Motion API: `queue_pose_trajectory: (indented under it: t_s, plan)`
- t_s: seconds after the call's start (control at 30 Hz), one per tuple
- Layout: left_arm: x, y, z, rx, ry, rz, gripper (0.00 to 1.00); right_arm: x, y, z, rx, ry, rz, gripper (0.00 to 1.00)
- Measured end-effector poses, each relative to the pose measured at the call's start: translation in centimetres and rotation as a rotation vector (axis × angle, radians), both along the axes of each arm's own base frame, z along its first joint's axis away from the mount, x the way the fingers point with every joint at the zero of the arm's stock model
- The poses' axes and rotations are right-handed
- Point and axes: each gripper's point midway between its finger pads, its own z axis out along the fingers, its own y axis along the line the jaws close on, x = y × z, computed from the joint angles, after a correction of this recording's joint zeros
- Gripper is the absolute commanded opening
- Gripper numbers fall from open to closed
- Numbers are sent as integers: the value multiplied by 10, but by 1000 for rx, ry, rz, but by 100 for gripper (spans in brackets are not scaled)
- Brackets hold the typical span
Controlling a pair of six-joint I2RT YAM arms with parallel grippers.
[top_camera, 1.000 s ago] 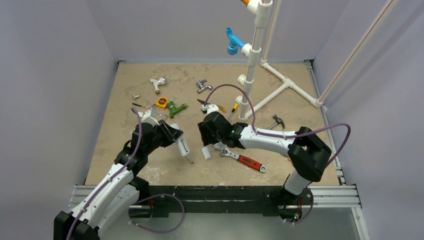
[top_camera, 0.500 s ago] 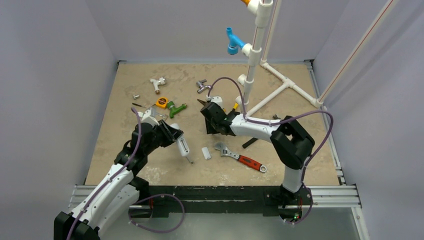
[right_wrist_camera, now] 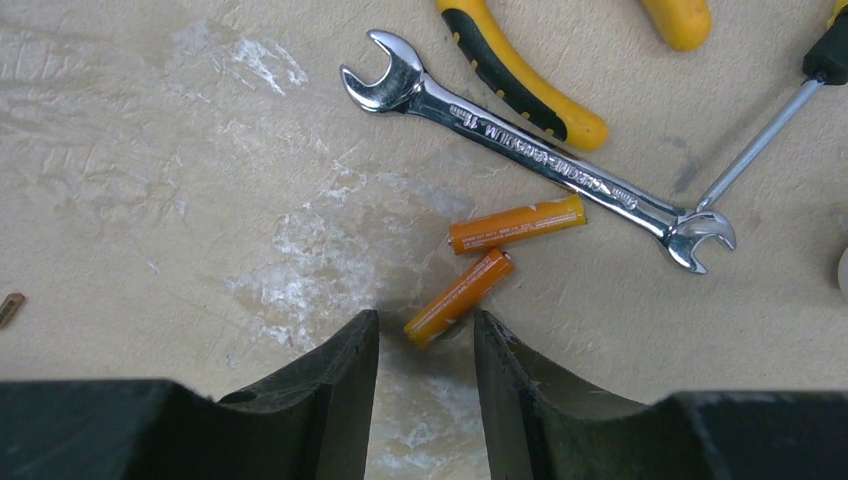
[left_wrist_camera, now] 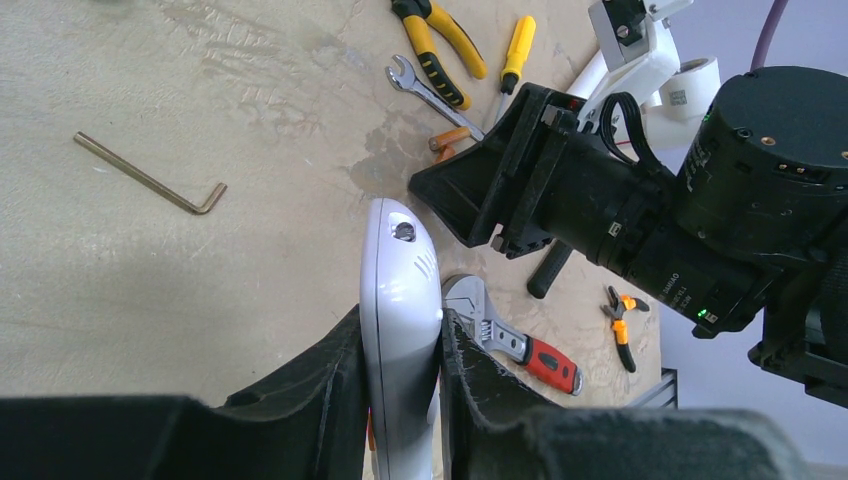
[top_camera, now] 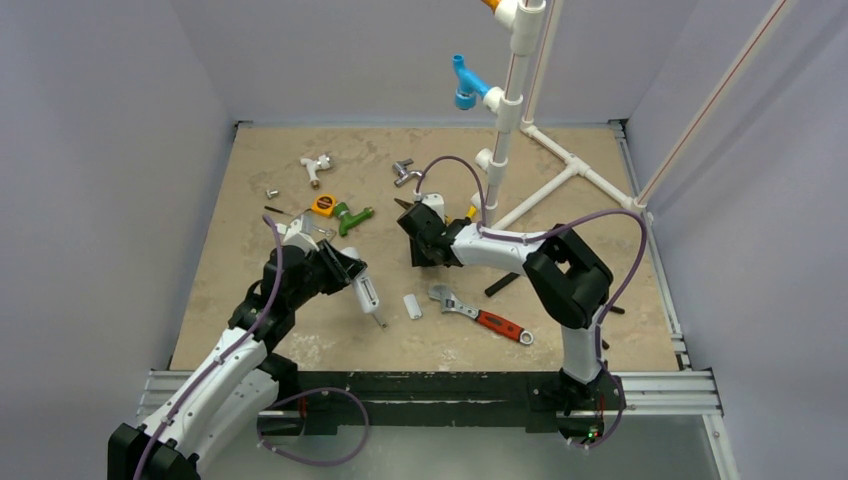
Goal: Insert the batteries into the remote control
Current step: Pick up the battery from the center of the board, then load the battery into the remote control.
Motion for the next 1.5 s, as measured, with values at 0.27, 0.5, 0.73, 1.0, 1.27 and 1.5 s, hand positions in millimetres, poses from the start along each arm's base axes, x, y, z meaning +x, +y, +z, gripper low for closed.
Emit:
queue_pose_trajectory:
  t_s: [0.27, 0.5, 0.73, 1.0, 1.27, 1.5]
  plan:
    - [0, 0, -1, 14, -5, -9, 0, 6, -5, -2, -25, -7, -20, 30]
    - [0, -1, -6, 19, 10, -18, 0, 6, -9, -3, -47, -5, -6, 12]
    - [0, -2, -6, 15, 15, -25, 0, -8, -13, -3, -26, 22, 51, 0]
    - [1, -4, -9, 15, 25, -33, 0, -44, -21, 0, 12, 77, 196, 0]
    - [5, -6, -5, 6, 20, -40, 0, -77, -2, 43, 136, -76, 479, 0]
    - [4, -11, 0, -9, 6, -68, 0, -108, 0, 88, 298, -349, 678, 0]
